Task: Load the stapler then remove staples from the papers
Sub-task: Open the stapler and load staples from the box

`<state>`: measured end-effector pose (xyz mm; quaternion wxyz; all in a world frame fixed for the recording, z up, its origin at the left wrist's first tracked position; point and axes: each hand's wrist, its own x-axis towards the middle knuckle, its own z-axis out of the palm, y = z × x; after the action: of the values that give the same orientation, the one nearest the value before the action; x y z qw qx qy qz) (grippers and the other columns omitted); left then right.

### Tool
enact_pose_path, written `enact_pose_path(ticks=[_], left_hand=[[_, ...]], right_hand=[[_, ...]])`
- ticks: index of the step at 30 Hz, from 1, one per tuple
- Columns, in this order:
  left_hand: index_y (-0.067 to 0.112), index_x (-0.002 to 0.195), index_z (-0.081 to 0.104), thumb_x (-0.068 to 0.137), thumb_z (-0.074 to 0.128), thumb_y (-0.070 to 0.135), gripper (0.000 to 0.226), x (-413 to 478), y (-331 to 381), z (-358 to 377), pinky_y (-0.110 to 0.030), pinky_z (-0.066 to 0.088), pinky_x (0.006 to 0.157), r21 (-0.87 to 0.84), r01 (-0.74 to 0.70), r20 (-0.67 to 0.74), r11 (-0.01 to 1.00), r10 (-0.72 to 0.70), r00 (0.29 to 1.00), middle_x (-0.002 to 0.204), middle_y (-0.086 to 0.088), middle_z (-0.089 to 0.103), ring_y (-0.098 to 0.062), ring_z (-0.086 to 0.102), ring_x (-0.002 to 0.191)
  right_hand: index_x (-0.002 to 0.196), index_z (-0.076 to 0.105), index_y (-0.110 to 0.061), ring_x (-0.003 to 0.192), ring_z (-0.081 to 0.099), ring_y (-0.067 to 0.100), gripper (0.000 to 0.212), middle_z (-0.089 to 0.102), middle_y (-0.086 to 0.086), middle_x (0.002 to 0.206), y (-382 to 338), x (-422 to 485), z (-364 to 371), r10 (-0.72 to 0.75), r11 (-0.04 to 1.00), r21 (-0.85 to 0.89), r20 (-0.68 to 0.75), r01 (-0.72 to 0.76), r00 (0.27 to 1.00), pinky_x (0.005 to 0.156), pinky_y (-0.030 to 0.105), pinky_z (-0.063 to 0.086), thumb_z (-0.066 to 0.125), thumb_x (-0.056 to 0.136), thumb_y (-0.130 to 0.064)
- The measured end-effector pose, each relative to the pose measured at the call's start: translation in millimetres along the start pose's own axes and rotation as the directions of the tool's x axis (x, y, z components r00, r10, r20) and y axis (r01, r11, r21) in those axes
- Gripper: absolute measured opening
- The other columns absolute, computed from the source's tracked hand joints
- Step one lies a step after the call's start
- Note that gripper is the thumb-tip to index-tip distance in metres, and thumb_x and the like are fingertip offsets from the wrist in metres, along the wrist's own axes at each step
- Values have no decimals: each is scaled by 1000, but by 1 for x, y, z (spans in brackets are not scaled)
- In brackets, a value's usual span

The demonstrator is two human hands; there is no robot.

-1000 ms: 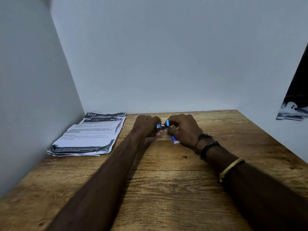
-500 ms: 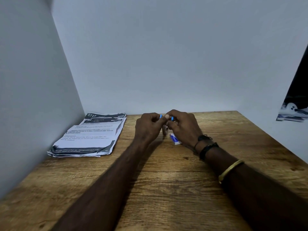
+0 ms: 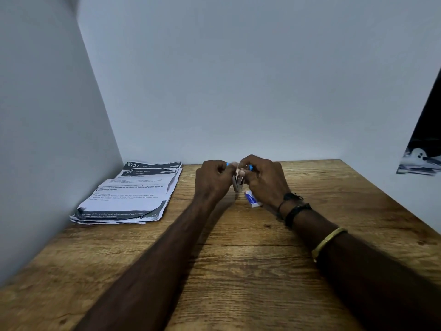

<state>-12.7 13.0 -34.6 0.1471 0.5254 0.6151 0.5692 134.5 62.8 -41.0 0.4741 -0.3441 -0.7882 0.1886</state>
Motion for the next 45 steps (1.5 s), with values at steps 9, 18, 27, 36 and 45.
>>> enact_pose_path(ticks=[9,18,27,36,45], left_hand=[[-1,95,71,93,60,4,12,20,-21,-17,-36,64,66,-429,456,57,780,-480,876,88,-16,74,-24,75,71],[15,75,78,86,63,47,37,4,-14,-15,-37,59,81,398,145,84,906,-194,977,77,0,78,-21,73,80],[10,82,79,90,53,60,57,2,-3,7,-37,53,72,443,59,129,895,-129,983,81,-11,77,-26,68,76],[8,79,79,76,53,75,72,0,-4,8,-35,51,68,425,86,152,901,-164,975,73,-9,75,-23,65,69],[16,68,78,75,53,68,58,3,-3,9,-30,44,63,405,117,171,907,-200,965,64,0,68,-20,64,68]], right_hand=[[105,68,-3,85,76,30,9,67,19,112,16,7,-6,315,860,407,49,-307,948,77,40,65,62,99,-5],[99,70,-4,80,79,30,14,70,25,105,25,8,-8,523,565,632,224,-531,823,67,31,64,59,98,4],[94,72,-2,85,78,34,9,77,20,88,14,5,-7,481,454,681,356,-575,801,66,34,64,64,95,-2],[87,74,-2,78,79,26,7,77,19,90,13,3,-6,497,530,636,303,-561,813,61,29,62,69,91,-1],[88,74,1,75,79,30,4,77,18,85,9,5,-5,531,551,619,258,-560,807,58,30,63,70,89,0]])
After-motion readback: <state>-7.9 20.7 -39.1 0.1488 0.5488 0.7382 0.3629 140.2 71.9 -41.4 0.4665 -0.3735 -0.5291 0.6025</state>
